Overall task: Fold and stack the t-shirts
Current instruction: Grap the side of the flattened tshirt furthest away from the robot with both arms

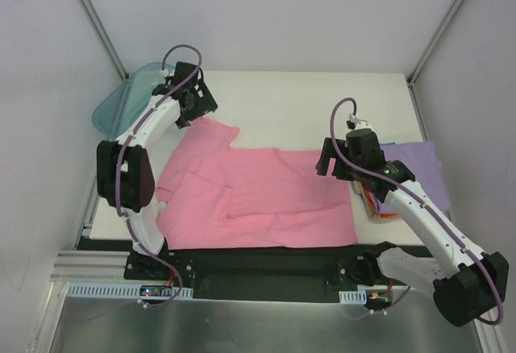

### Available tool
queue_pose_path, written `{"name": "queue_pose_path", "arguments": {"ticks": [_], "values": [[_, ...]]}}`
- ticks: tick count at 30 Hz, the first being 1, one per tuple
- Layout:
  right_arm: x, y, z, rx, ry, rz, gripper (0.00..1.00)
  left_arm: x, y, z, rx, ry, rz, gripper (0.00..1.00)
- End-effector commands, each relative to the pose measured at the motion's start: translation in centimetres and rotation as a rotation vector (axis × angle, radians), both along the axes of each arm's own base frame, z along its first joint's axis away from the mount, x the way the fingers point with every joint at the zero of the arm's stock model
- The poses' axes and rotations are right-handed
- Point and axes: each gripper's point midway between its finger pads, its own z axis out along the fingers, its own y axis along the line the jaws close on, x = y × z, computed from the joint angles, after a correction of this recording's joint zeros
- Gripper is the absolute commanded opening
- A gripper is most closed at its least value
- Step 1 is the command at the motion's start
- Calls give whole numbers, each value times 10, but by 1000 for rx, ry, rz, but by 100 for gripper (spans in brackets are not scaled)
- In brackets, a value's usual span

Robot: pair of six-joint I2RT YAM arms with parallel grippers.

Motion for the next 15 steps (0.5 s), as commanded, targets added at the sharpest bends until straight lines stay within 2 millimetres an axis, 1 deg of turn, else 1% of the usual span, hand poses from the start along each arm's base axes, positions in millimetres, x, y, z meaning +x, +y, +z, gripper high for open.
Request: {"name": "queue_pose_path", "arguments": {"ticks": [1, 2, 3, 4, 5, 6, 7, 8, 9, 10, 11, 13, 14, 15], "values": [[-8, -23, -8, -63, 38, -58, 96, 41, 10, -4, 108, 13, 13, 87], [-8, -23, -11, -68, 46, -56, 96, 48, 11, -7, 119, 19, 15, 86], [-8, -25, -12, -69, 51, -61, 96, 53, 10, -24, 132, 58, 12, 83], [-8, -25, -16, -76, 62, -57, 96, 62, 9, -17, 137, 43, 2, 81], [-8, -26, -18, -79, 69, -57, 96, 64, 8, -33, 149, 80, -3, 81], [-7, -27, -19, -83, 70, -63, 96, 67, 7, -36, 150, 90, -10, 78], [-7, -27, -22, -86, 82, -59, 96, 71, 6, -34, 155, 91, -19, 78], [-7, -26, -24, -89, 90, -54, 96, 73, 7, -38, 168, 99, -13, 77], [-6, -26, -25, -86, 93, -51, 96, 73, 6, -52, 179, 129, -15, 75], [-6, -24, -29, -81, 108, -39, 96, 75, 6, -54, 183, 136, -14, 75], [-7, -23, -32, -82, 117, -31, 96, 72, 7, -66, 196, 170, -10, 74], [-6, -23, -36, -80, 133, -26, 96, 74, 9, -72, 207, 184, -3, 73], [-6, -23, -38, -80, 137, -25, 96, 72, 9, -81, 215, 207, -7, 72], [-6, -23, -38, -79, 137, -25, 96, 72, 10, -84, 224, 214, -5, 71]]}}
